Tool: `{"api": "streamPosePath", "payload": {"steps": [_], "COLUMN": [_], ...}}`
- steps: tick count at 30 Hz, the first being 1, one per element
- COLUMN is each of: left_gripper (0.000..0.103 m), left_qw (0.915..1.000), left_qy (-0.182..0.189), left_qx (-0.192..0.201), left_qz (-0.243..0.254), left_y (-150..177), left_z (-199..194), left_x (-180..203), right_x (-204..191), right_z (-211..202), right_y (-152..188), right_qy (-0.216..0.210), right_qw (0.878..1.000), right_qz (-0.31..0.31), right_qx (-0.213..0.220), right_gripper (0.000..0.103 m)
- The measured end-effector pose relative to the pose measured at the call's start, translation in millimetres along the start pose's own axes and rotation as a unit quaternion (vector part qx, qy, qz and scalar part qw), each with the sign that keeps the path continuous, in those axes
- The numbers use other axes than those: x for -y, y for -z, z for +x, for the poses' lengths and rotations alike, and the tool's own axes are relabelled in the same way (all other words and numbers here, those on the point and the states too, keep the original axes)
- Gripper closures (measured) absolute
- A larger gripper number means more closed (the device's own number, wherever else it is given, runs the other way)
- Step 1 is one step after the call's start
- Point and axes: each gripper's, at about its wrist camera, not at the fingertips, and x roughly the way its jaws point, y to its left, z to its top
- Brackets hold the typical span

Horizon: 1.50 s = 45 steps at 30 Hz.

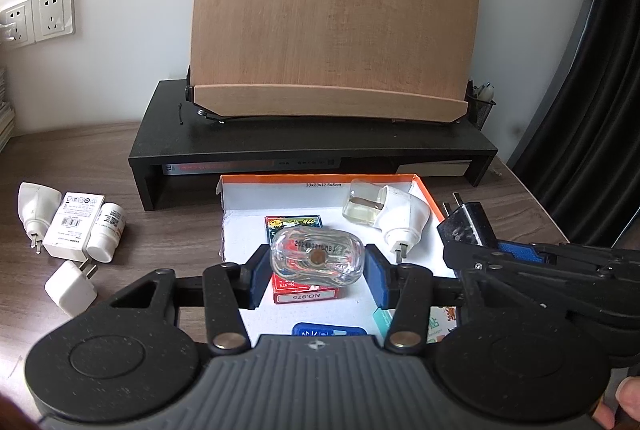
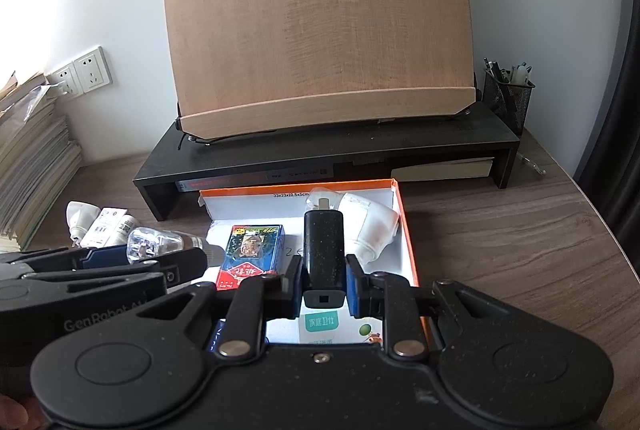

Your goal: Organize rigid objects

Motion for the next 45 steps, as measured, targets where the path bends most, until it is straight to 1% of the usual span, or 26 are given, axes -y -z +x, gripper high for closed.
{"api": "streamPosePath", "payload": {"steps": [22, 45], "left_gripper": [0.054, 0.054], "left_qw": [1.0, 1.0], "left_qy": [-0.001, -0.001], "left_qx": [-0.004, -0.007], "left_qz": [-0.005, -0.002], "left_y": [-1.0, -1.0], "left_z": [12.7, 17.2], "left_x": [-1.6, 1.9], "right_x": [0.8, 2.4], "right_z": [13.7, 20.0], "right_y": [-1.0, -2.5], "right_qy": [0.002, 0.002], "right_qw": [1.0, 1.0], "right_qz": [-0.003, -0.007], "right_qx": [-0.009, -0.015], "right_gripper": [0.077, 0.077]}}
